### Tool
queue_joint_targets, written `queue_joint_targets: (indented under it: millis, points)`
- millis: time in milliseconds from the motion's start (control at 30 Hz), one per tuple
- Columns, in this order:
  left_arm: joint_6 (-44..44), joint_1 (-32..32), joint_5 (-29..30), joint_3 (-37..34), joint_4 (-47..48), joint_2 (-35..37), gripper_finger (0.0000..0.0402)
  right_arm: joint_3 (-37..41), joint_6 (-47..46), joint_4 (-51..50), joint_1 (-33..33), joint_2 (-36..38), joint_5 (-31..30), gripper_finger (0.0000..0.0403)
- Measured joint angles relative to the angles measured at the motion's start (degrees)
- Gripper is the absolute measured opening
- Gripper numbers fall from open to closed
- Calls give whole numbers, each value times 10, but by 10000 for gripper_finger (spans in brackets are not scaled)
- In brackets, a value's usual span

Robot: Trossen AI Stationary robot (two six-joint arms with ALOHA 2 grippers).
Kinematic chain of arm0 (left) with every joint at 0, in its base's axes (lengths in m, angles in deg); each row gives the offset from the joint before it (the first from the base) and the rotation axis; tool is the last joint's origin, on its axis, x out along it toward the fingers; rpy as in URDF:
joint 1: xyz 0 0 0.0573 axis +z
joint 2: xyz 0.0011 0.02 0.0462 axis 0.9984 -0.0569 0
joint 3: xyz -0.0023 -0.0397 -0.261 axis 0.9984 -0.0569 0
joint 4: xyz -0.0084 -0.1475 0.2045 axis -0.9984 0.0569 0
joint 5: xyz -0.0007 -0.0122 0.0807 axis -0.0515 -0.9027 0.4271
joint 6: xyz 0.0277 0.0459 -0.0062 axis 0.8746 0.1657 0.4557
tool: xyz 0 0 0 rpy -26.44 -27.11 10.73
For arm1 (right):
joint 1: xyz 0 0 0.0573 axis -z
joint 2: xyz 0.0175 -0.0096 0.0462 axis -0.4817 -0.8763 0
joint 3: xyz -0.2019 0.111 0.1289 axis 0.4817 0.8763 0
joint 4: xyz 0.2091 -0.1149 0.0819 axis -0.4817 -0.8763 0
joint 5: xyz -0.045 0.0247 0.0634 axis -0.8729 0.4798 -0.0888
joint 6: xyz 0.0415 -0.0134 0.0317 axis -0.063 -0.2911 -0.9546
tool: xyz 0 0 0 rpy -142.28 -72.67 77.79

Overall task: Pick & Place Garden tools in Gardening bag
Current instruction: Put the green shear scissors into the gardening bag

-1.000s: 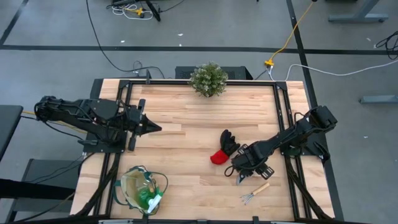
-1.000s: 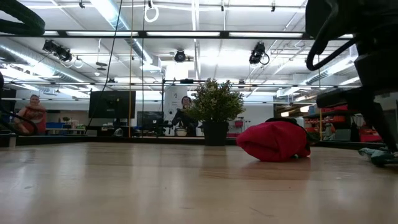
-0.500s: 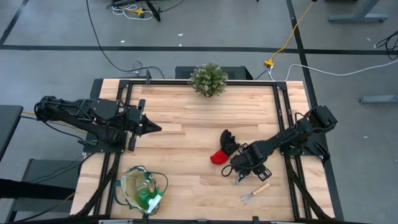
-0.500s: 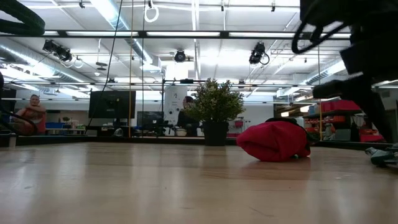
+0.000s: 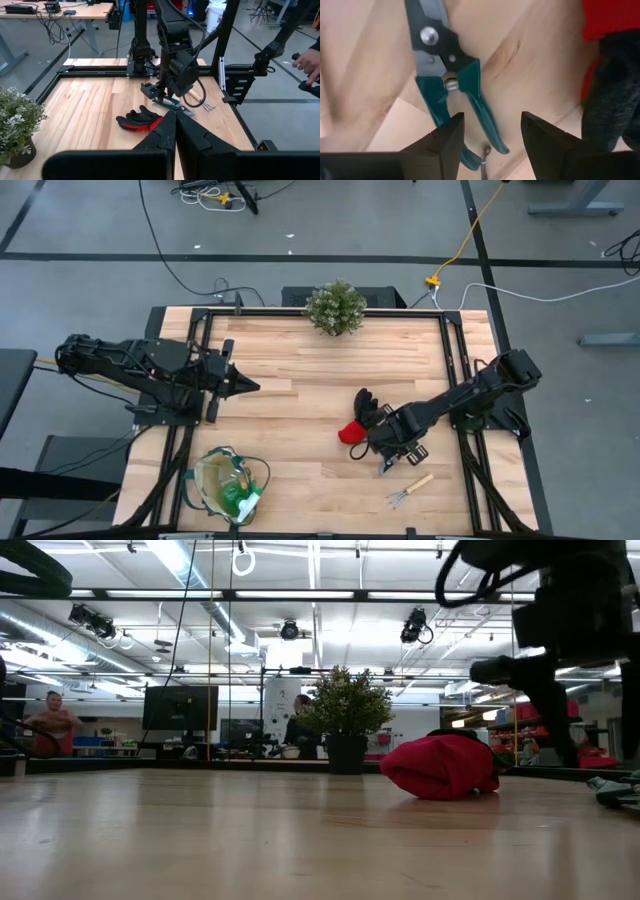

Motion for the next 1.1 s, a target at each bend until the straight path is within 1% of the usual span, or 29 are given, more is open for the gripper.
queue_joint_targets:
  millis: [133,300,500,933,1100]
  points:
    - [-1,0,0,0,0,0,16,19,9,15,4,0,0,197]
    - [1,0,0,0,0,0,16,20,4,19,4,0,0,197]
    - [3,0,0,0,0,0,16,20,5,51,6,0,0,197]
    - [7,0,-14,0,-15,2,16,20,17,43,6,0,0,197]
    - [10,0,-27,0,-15,1,16,20,3,44,6,0,0,197]
